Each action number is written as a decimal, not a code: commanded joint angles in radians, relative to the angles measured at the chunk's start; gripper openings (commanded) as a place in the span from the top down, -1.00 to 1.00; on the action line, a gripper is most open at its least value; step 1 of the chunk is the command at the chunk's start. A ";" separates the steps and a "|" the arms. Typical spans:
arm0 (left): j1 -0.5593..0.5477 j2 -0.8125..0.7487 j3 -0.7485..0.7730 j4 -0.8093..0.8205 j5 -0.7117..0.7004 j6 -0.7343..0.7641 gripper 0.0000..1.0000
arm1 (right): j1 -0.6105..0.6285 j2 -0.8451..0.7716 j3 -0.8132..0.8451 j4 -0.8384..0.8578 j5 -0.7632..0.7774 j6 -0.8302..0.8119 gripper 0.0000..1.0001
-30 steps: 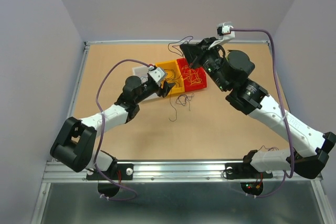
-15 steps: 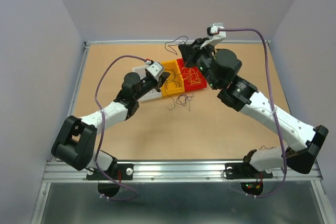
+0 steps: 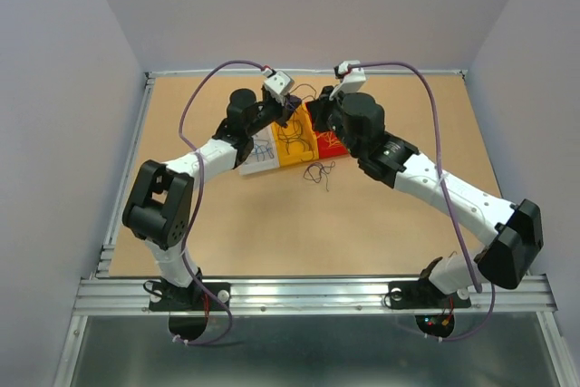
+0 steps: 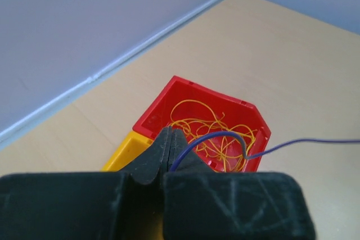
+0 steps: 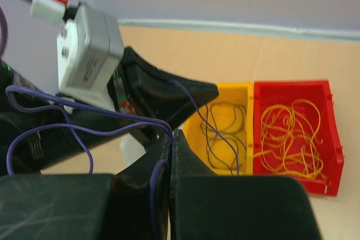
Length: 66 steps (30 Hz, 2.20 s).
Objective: Untangle the cables
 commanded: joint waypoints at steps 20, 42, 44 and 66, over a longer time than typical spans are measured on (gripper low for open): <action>0.055 0.094 0.188 -0.100 -0.066 -0.022 1.00 | -0.161 0.186 -0.052 0.058 -0.230 0.085 0.99; 0.084 0.117 0.251 -0.143 0.010 -0.043 1.00 | -0.163 0.356 0.016 0.072 -0.275 0.078 0.99; 0.085 0.150 0.242 -0.146 0.005 -0.023 1.00 | -0.163 0.390 0.034 0.074 -0.279 0.082 0.99; 0.084 0.148 0.204 -0.311 -0.202 0.132 -0.31 | -0.120 0.632 0.198 -0.025 -0.160 0.110 0.99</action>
